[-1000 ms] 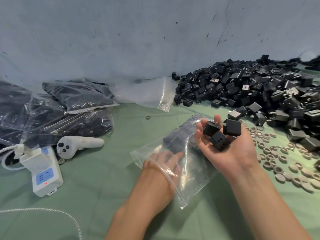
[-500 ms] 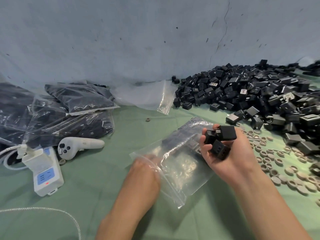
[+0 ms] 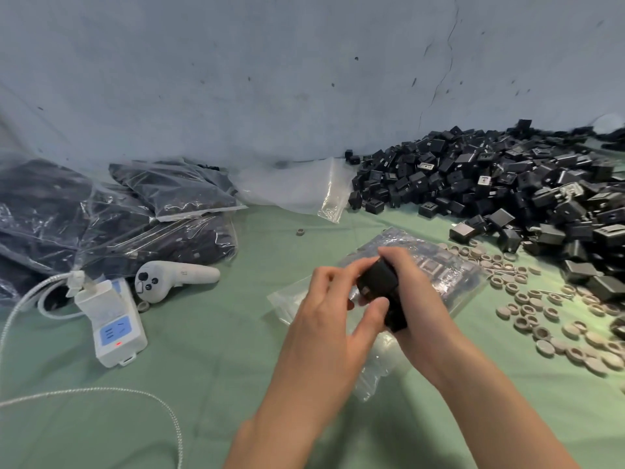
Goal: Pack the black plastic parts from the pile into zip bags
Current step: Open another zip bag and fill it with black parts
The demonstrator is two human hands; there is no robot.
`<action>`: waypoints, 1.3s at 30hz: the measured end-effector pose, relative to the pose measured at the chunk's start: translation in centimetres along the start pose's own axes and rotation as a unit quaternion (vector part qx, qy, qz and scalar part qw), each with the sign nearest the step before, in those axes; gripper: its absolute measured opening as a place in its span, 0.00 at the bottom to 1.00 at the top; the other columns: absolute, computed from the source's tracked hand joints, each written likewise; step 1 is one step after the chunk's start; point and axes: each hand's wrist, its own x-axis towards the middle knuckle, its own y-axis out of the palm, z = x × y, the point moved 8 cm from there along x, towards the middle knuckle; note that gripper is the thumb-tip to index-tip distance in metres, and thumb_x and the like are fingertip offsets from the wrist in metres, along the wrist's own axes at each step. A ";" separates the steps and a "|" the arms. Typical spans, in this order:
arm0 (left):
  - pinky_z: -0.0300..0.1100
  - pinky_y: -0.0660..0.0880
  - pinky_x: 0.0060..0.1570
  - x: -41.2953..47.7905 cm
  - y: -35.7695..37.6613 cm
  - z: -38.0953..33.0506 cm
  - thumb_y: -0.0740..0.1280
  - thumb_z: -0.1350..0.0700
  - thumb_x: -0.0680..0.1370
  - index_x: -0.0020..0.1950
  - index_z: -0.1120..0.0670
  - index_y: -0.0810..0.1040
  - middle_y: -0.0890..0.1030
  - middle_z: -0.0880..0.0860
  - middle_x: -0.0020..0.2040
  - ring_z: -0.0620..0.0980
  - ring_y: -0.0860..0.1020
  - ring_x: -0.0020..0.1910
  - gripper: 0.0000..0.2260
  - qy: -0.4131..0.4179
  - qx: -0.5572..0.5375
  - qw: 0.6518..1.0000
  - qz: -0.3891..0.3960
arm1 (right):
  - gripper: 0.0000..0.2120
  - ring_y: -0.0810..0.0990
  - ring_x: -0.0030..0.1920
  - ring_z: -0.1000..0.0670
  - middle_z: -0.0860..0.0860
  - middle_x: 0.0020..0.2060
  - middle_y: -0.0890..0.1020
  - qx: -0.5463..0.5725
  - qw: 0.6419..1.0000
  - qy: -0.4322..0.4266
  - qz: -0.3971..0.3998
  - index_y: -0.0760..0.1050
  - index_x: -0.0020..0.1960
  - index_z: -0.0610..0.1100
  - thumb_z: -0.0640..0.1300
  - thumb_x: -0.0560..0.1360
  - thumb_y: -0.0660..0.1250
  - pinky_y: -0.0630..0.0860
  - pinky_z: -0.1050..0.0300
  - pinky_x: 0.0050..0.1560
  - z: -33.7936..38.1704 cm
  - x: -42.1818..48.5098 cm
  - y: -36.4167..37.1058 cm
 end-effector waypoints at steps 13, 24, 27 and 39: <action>0.37 0.71 0.37 -1.8 -6.2 6.7 0.55 0.37 0.71 0.42 0.45 0.76 0.81 0.44 0.36 0.44 0.78 0.37 0.16 -0.214 -0.047 0.974 -0.065 | 0.13 0.74 0.28 0.54 0.50 0.33 0.79 0.075 0.994 -0.005 -0.081 0.78 0.37 0.49 0.54 0.76 0.62 0.67 0.61 0.24 1.4 0.2 -2.6; 0.53 0.73 0.47 -2.3 0.2 8.2 0.57 0.61 0.79 0.40 0.52 0.63 0.80 0.53 0.45 0.58 0.77 0.47 0.08 -0.224 0.156 0.952 0.137 | 0.11 0.75 0.32 0.51 0.50 0.36 0.80 0.117 0.980 -0.010 -0.159 0.78 0.40 0.47 0.51 0.76 0.61 0.68 0.62 0.23 1.6 0.6 -5.5; 0.51 0.72 0.45 -1.3 1.3 7.5 0.56 0.58 0.80 0.46 0.51 0.63 0.79 0.53 0.45 0.60 0.76 0.46 0.05 -0.190 0.203 0.950 0.143 | 0.11 0.74 0.30 0.52 0.50 0.36 0.80 0.115 0.981 -0.007 -0.155 0.77 0.41 0.47 0.50 0.76 0.61 0.65 0.62 0.24 1.4 0.6 -5.3; 0.43 0.69 0.59 -3.3 -1.2 8.0 0.56 0.43 0.82 0.61 0.43 0.73 0.73 0.42 0.53 0.45 0.71 0.59 0.11 -0.149 0.190 0.953 0.180 | 0.07 0.73 0.31 0.51 0.47 0.40 0.79 0.113 0.980 0.019 -0.162 0.76 0.42 0.47 0.47 0.76 0.62 0.66 0.62 0.22 0.2 1.2 -5.6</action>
